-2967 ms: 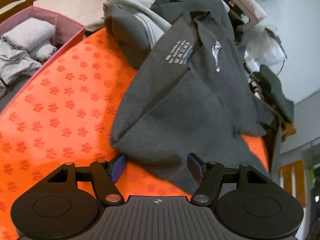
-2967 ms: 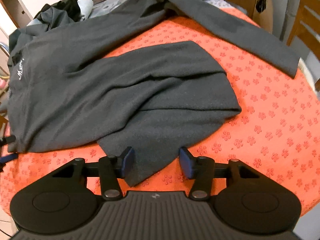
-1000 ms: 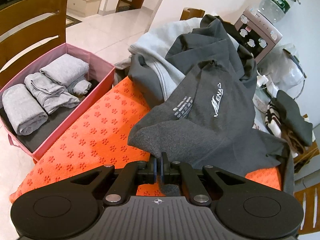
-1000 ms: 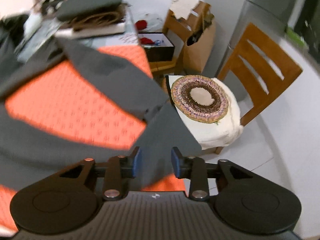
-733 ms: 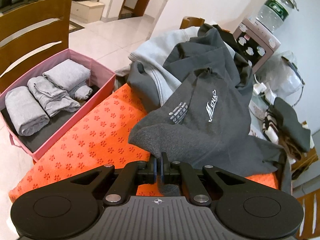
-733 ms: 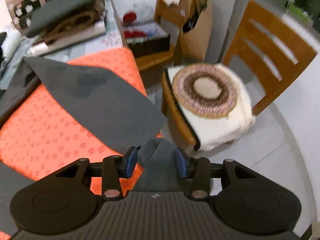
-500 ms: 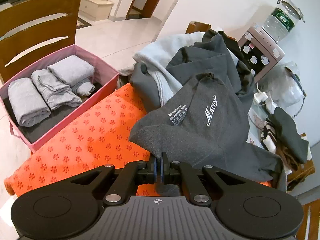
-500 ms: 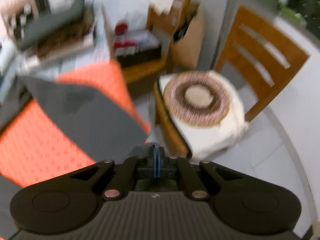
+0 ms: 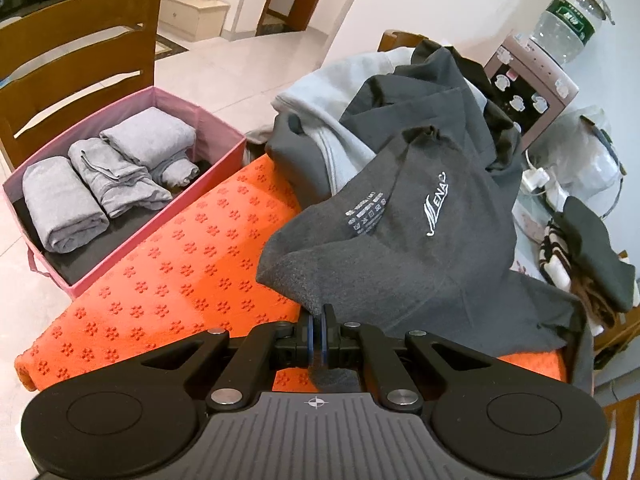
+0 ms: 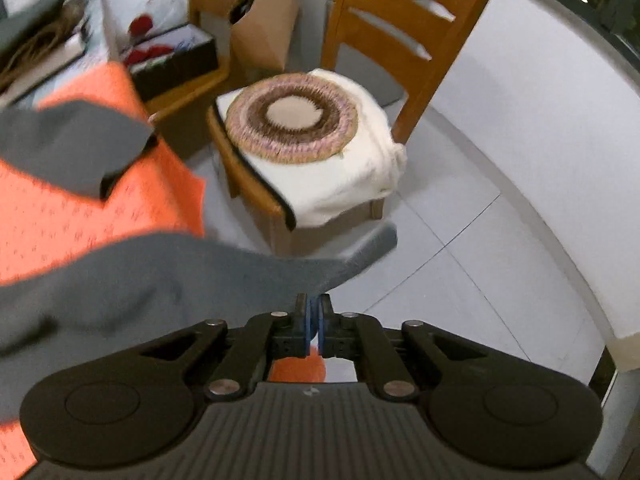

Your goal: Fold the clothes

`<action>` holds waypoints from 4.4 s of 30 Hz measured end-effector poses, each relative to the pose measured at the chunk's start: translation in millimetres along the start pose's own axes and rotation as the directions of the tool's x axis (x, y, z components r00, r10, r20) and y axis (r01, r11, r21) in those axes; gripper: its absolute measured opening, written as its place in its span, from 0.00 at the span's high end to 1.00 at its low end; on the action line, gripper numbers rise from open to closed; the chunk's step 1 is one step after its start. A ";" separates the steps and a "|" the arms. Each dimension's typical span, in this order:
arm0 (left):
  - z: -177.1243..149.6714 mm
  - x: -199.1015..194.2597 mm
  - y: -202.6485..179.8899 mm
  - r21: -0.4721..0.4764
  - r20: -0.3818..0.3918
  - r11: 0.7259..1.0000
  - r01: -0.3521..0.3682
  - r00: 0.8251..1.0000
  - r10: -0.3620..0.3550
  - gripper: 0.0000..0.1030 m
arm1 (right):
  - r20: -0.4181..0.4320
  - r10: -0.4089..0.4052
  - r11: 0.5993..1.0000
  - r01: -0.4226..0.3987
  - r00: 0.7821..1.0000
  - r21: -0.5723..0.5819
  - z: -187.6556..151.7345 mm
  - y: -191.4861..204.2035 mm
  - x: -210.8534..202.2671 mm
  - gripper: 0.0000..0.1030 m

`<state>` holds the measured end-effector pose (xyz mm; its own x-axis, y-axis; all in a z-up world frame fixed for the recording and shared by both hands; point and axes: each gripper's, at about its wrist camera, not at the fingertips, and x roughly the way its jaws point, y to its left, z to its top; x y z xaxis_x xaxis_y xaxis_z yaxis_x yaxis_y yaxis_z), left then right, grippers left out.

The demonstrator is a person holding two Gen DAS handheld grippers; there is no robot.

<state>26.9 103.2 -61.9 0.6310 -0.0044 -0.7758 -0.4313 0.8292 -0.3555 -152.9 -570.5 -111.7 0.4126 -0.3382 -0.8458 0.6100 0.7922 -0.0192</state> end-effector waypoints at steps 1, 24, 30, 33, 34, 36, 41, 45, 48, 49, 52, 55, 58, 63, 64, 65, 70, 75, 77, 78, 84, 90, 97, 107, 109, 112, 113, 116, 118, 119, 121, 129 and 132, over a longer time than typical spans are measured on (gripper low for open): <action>0.7 -0.2 0.4 0.004 -0.001 1.000 0.005 1.000 -0.005 0.94 | -0.004 0.001 1.000 -0.002 1.000 -0.021 -6.1 5.3 0.1 0.84; 16.4 -10.6 5.6 0.074 -0.012 0.993 0.092 0.996 -0.091 0.94 | -0.018 0.270 0.442 -0.141 0.963 -0.886 -99.7 202.5 -40.4 0.98; 9.9 -43.6 20.3 0.047 0.032 0.995 0.083 0.996 -0.084 0.94 | -0.012 0.307 0.495 -0.171 0.952 -0.852 -85.4 186.3 -80.1 0.98; 2.9 -58.5 38.3 0.013 0.012 0.997 0.071 0.997 -0.071 0.94 | -0.048 0.315 0.487 -0.205 0.948 -0.849 -83.5 177.0 -98.0 0.98; -1.6 -61.5 45.0 0.010 -0.002 0.998 0.064 0.998 -0.064 0.94 | -0.066 0.313 0.481 -0.218 0.948 -0.849 -85.4 175.7 -101.2 0.98; -11.7 -64.5 58.4 0.006 -0.032 0.999 0.045 0.998 -0.045 0.94 | -0.097 0.300 0.455 -0.232 0.949 -0.860 -94.0 173.7 -105.1 0.98; -37.2 -51.0 91.8 -0.050 -0.108 0.999 -0.013 0.994 0.007 0.94 | -0.143 0.268 0.429 -0.251 0.953 -0.868 -111.8 179.8 -91.2 0.98; -53.5 -34.8 100.8 -0.010 -0.119 1.000 -0.022 0.993 0.021 0.93 | -0.164 0.250 0.422 -0.260 0.954 -0.869 -119.2 187.4 -78.5 0.97; -57.8 -33.8 105.6 0.010 -0.099 1.000 -0.028 0.995 0.029 0.84 | -0.178 0.241 0.423 -0.268 0.954 -0.865 -117.5 190.3 -73.4 0.95; -57.4 -36.0 106.5 0.014 -0.083 0.999 -0.029 0.996 0.030 0.80 | -0.174 0.244 0.424 -0.266 0.954 -0.866 -116.1 190.3 -74.6 0.93; -51.4 -44.3 106.3 0.031 -0.031 0.999 -0.025 0.999 0.026 0.75 | -0.169 0.281 0.442 -0.284 0.945 -0.851 -107.2 186.8 -84.5 0.79; -42.6 -49.9 100.1 0.050 0.016 0.998 -0.024 1.000 0.023 0.62 | -0.155 0.334 0.480 -0.309 0.930 -0.821 -93.5 180.0 -98.0 0.71; -33.8 -54.2 89.0 0.083 0.057 0.996 -0.017 0.998 0.012 0.49 | -0.123 0.339 0.521 -0.295 0.933 -0.801 -78.9 174.0 -103.9 0.70; -35.9 -54.1 55.2 0.168 0.093 0.986 0.007 0.995 -0.023 0.44 | -0.074 0.338 0.568 -0.265 0.938 -0.779 -52.3 160.0 -102.5 0.70; -38.6 -54.4 47.5 0.183 0.099 0.983 0.011 0.995 -0.030 0.42 | -0.066 0.342 0.566 -0.261 0.938 -0.782 -46.8 156.2 -100.7 0.70; -41.9 -54.3 38.2 0.201 0.105 0.980 0.015 0.994 -0.036 0.42 | -0.059 0.345 0.564 -0.257 0.937 -0.785 -41.2 152.4 -99.0 0.69; -69.3 -57.6 -11.0 0.288 0.143 0.958 0.010 0.988 -0.054 0.36 | -0.030 0.352 0.547 -0.231 0.936 -0.805 -10.8 135.0 -83.2 0.68; -114.2 -68.0 -64.8 0.300 0.191 0.953 -0.025 0.981 -0.035 0.31 | -0.025 0.406 0.488 -0.240 0.914 -0.839 24.0 113.1 -57.5 0.68; -134.9 -72.3 -86.1 0.282 0.205 0.958 -0.053 0.979 -0.007 0.30 | -0.029 0.439 0.450 -0.248 0.898 -0.858 39.8 103.5 -45.0 0.68; -145.8 -74.2 -96.6 0.264 0.209 0.962 -0.072 0.978 0.016 0.30 | -0.031 0.456 0.427 -0.249 0.890 -0.869 46.6 99.7 -39.0 0.68; -198.5 -86.9 -150.7 0.180 0.164 0.977 -0.113 0.983 0.083 0.29 | -0.069 0.524 0.318 -0.270 0.849 -0.909 87.2 84.4 -4.6 0.68; -232.6 -92.6 -196.0 0.185 0.170 0.977 -0.104 0.983 0.073 0.26 | -0.117 0.532 0.249 -0.287 0.838 -0.925 109.5 80.1 20.7 0.68; -270.8 -89.1 -245.1 0.216 0.175 0.968 -0.128 0.980 0.091 0.25 | -0.215 0.542 0.101 -0.318 0.812 -0.943 127.8 85.2 54.4 0.68; -357.0 -110.6 -311.9 -0.069 0.218 0.958 -0.279 0.933 0.288 0.21 | -0.465 0.552 -0.154 -0.464 0.692 -0.873 151.3 97.3 108.8 0.72; -377.7 -115.3 -324.7 -0.133 0.207 0.945 -0.297 0.925 0.320 0.21 | -0.515 0.538 -0.183 -0.504 0.667 -0.844 159.5 99.9 118.3 0.81; -398.3 -122.6 -343.9 -0.169 0.212 0.934 -0.315 0.914 0.347 0.21 | -0.562 0.521 -0.214 -0.539 0.643 -0.815 171.0 103.1 127.3 0.97; -403.0 -123.9 -350.0 -0.166 0.222 0.933 -0.320 0.909 0.352 0.20 | -0.575 0.520 -0.215 -0.555 0.631 -0.803 176.4 104.2 129.4 0.97; -413.7 -125.1 -365.9 -0.167 0.237 0.929 -0.331 0.901 0.363 0.20 | -0.608 0.519 -0.213 -0.597 0.602 -0.773 196.0 106.0 127.9 0.97; -418.7 -124.2 -375.1 -0.171 0.239 0.927 -0.335 0.898 0.368 0.20 | -0.639 0.528 -0.224 -0.633 0.560 -0.741 214.8 105.9 120.9 0.97; -421.1 -123.8 -379.8 -0.174 0.240 0.926 -0.336 0.897 0.371 0.20 | -0.653 0.535 -0.235 -0.648 0.536 -0.725 225.5 105.4 116.1 0.97; -425.6 -123.5 -391.4 -0.195 0.242 0.918 -0.345 0.890 0.385 0.20 | -0.678 0.552 -0.253 -0.676 0.486 -0.692 250.9 104.1 105.8 0.97; -447.7 -117.0 -462.7 -0.332 0.280 0.857 -0.395 0.826 0.489 0.20 | -0.806 0.556 -0.315 -0.845 0.204 -0.432 363.6 105.3 88.7 0.97; -453.3 -114.3 -493.9 -0.371 0.302 0.840 -0.396 0.804 0.513 0.20 | -0.827 0.557 -0.331 -0.893 0.076 -0.305 407.4 101.4 84.4 0.97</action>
<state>-124.5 -559.2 -34.0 0.4809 0.5904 -0.6482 -0.8515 0.4908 -0.1847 219.4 -725.8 32.2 -0.1878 0.8357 -0.5161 -0.7769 0.1951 0.5987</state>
